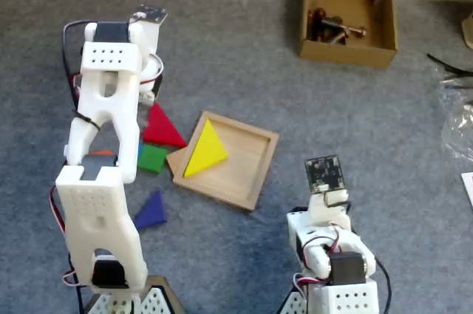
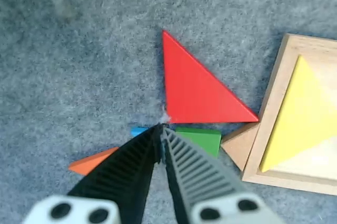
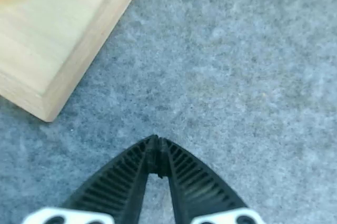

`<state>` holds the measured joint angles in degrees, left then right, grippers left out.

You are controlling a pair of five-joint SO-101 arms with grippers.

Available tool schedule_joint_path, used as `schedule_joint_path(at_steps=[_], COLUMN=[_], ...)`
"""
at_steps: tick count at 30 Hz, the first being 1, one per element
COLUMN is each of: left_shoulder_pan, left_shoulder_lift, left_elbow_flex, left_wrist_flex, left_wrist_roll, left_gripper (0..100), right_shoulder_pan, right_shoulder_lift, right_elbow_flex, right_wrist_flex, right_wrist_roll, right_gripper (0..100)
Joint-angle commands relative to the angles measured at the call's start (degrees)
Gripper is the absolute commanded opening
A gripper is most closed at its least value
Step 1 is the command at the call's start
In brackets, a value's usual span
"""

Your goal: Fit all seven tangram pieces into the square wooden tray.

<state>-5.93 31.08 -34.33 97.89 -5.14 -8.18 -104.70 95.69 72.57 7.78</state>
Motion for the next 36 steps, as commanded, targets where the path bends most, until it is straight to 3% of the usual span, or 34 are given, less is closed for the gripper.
schedule_joint_path(at_steps=[1,6,11,23,31,36], left_shoulder_pan=[-0.3,-0.2,2.6,4.2,4.4,4.4], left_shoulder_lift=[-1.6,-7.3,-16.7,-31.3,-32.1,-32.1], left_elbow_flex=[-1.6,0.0,10.6,38.5,43.0,43.2], left_wrist_flex=[0.5,1.0,0.2,-14.9,-15.7,-20.9], left_wrist_roll=[0.4,0.3,0.3,0.2,0.3,0.3], left_gripper=[1,1,1,1,1,1], right_shoulder_pan=[-0.6,-0.6,-0.6,-0.6,-0.6,-0.6], right_shoulder_lift=[-0.5,-0.5,-0.5,-0.5,-0.5,-0.5], right_elbow_flex=[6.7,6.7,6.7,6.7,6.7,6.7], right_wrist_flex=[-1.0,-1.0,-1.0,-1.0,-1.0,-1.0], right_wrist_roll=[-0.4,-0.4,-0.4,-0.4,-0.4,-0.4], right_gripper=[0.5,0.5,0.5,0.5,0.5,0.5])
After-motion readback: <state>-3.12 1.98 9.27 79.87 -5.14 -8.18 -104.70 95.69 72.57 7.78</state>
